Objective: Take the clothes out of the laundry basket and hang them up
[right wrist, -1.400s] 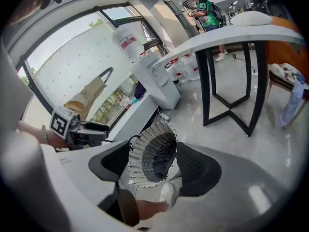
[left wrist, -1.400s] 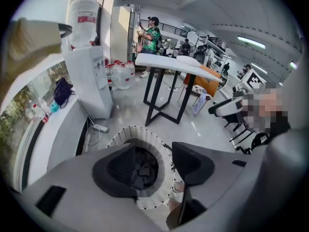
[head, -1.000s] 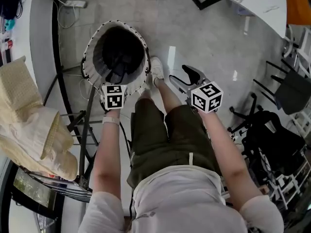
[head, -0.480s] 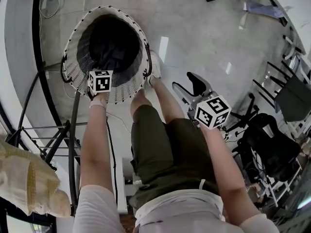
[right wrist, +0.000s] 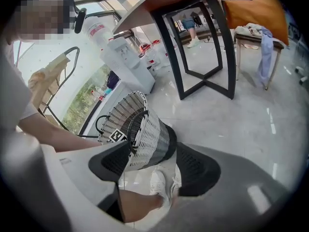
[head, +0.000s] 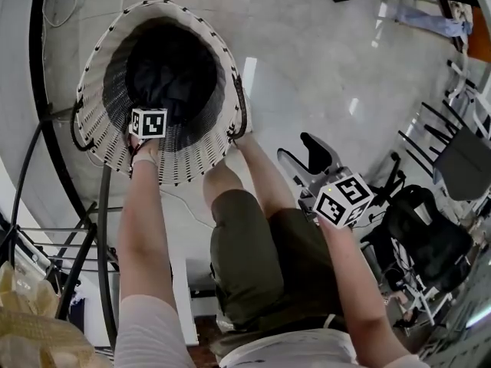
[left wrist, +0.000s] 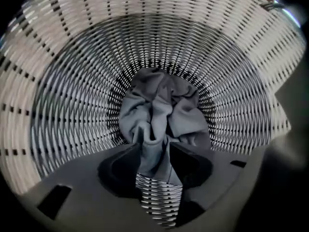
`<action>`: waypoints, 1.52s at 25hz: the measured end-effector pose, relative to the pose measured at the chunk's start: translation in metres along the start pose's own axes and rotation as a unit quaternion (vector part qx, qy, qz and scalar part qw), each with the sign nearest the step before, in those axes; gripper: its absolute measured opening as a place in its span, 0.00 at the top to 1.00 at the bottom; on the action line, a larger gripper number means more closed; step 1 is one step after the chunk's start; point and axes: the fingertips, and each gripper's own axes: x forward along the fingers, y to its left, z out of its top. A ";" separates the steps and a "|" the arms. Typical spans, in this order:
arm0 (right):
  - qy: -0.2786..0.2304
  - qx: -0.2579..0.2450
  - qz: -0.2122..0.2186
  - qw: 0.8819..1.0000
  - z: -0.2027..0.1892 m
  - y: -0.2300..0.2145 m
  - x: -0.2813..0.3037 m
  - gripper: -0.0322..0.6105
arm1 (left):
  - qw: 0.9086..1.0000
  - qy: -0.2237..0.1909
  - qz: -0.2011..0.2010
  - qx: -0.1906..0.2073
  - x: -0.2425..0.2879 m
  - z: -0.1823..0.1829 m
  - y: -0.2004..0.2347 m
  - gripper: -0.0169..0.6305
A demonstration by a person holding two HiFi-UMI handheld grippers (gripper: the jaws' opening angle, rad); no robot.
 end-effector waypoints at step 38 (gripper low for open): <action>-0.141 -0.030 -0.016 0.989 0.134 0.130 -0.192 0.48 | 0.978 -0.200 -0.063 -0.018 -0.385 0.054 -0.064 0.95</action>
